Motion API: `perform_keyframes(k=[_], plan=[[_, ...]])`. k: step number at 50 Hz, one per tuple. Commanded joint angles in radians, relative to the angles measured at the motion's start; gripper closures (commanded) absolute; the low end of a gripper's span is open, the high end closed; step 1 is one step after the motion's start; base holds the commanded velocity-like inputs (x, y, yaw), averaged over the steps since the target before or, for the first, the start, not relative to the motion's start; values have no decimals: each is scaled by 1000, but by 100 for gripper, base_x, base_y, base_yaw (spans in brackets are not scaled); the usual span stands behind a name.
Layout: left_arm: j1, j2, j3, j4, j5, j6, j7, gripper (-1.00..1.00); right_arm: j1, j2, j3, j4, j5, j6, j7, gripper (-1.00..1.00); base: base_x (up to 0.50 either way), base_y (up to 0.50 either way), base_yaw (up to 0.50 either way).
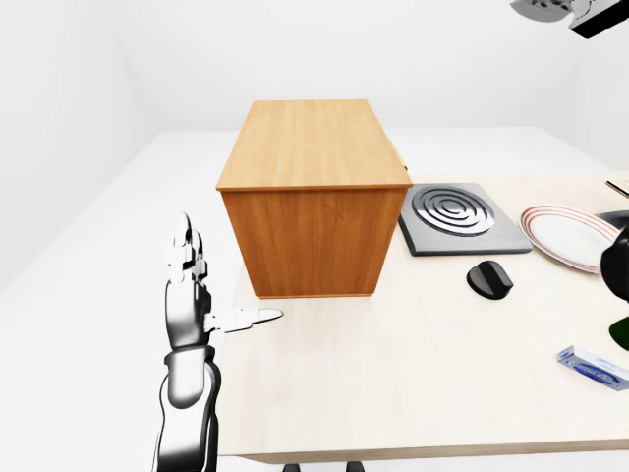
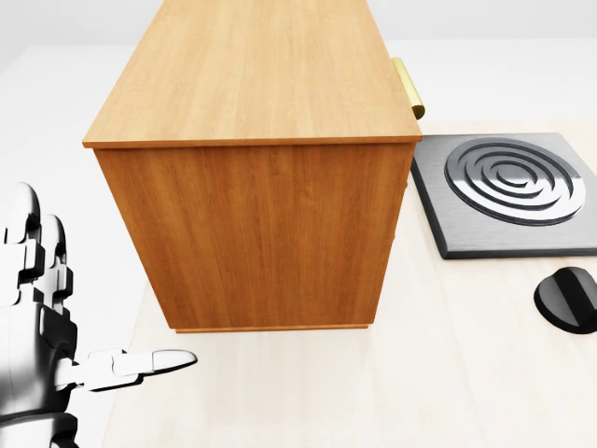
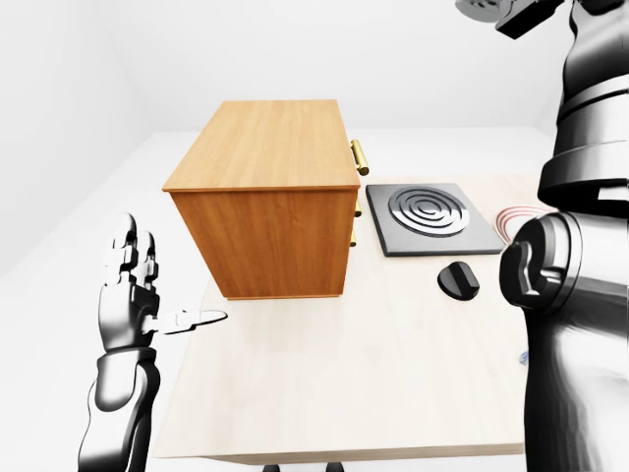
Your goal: Put the bowl on the top of the cabinet.
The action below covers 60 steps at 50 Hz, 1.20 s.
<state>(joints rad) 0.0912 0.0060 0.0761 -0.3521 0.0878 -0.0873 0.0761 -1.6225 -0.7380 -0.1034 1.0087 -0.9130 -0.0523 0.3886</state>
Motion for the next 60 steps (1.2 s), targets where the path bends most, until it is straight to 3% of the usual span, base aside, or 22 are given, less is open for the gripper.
perform_keyframes(k=[1, 16, 22, 34, 60], plan=[[-3, 1, -1, 5, -5, 0, -4, -100, -231, 86, 33, 333, -130, -28, -112, 100, 0, 0, 0], [-13, 5, 7, 13, -21, 0, -11, -100, -240, 363, 19, 331, -55, -35, -109, 100, 0, 0, 0], [-9, 5, 9, 13, -26, 0, -14, -100, -200, 435, 41, 326, -33, -35, -128, 100, 0, 0, 0], [-7, 5, 13, 13, -26, 0, -18, -100, -101, 505, 76, 321, -19, -35, -155, 100, 0, 0, 0], [-3, 5, 11, 16, -26, 0, -27, -100, -39, 590, 110, 312, -19, -35, -152, 100, 0, 0, 0]])
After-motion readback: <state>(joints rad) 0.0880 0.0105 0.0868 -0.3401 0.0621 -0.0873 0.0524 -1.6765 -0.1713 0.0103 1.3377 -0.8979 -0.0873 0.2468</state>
